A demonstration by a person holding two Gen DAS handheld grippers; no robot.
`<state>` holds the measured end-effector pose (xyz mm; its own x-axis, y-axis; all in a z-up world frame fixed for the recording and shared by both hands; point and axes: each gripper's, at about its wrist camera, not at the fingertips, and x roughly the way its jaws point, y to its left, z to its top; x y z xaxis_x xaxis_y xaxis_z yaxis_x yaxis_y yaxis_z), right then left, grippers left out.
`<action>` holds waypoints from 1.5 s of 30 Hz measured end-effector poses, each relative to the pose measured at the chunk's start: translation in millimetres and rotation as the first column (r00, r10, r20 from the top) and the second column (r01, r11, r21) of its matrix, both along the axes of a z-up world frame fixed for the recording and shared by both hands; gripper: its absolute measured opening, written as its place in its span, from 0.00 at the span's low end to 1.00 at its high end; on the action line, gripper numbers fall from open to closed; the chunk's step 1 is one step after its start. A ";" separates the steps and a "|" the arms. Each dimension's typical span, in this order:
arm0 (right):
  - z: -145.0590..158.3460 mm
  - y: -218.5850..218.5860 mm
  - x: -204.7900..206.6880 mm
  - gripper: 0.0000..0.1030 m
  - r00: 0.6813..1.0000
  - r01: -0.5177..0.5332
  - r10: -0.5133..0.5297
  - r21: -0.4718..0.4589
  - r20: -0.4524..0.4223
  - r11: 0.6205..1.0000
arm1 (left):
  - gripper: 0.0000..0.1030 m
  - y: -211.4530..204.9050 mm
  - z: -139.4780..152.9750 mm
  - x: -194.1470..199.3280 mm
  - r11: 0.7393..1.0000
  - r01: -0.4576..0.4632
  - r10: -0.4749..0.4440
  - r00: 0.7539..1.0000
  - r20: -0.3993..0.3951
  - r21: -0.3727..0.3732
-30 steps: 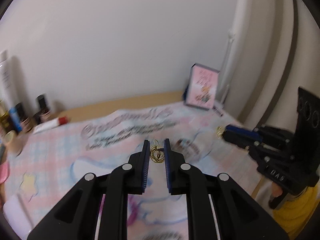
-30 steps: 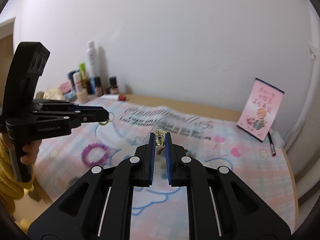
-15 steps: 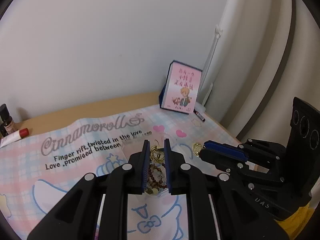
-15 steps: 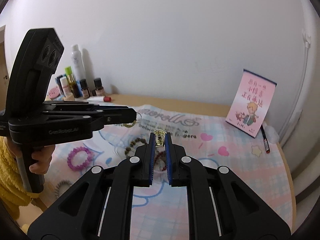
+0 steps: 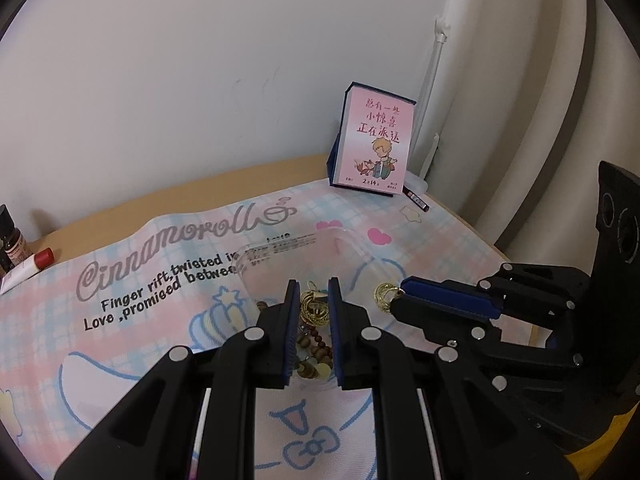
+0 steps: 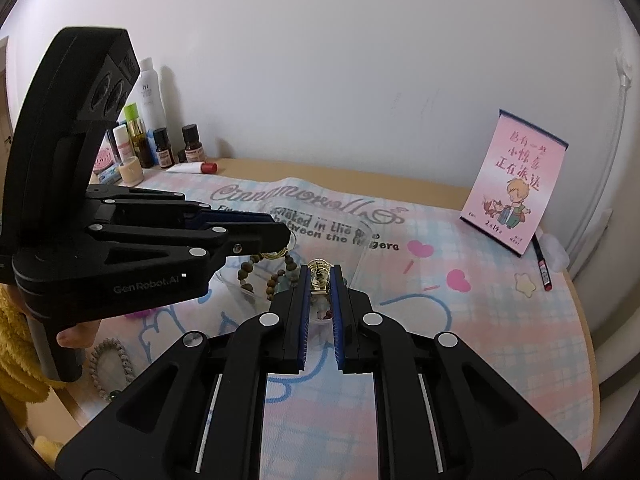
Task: Organize jewelry
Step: 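Carry both gold charms over the clear box, then open both grippers to drop the charms into the box, then grasp the purple bead bracelet with the left gripper while the right grasps the grey beaded bracelet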
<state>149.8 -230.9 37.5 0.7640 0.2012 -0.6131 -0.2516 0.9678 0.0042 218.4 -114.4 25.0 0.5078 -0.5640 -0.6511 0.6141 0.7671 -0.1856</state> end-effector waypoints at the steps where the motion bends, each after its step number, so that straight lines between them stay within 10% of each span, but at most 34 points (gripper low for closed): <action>1: -1.9 1.1 0.8 0.09 1.000 -0.005 0.005 -0.003 -0.007 1.000 | 0.14 -0.5 -1.1 0.4 1.000 0.001 -0.001 1.000 -0.003 0.002; 26: 3.6 6.5 -16.4 0.11 0.999 -0.038 0.038 -0.020 0.021 0.999 | 0.44 20.8 16.4 -7.6 0.992 -0.022 0.021 1.000 -0.007 -0.125; 30: 8.9 9.2 -27.4 0.30 0.998 -0.047 0.048 -0.029 0.038 0.998 | 0.52 32.7 25.3 -14.8 0.991 -0.028 0.031 0.999 0.020 -0.130; 45: -8.6 62.6 -79.7 0.45 0.979 -0.203 0.202 0.030 0.019 0.979 | 0.68 107.9 14.5 -32.3 0.988 -0.154 0.154 0.987 0.044 -0.019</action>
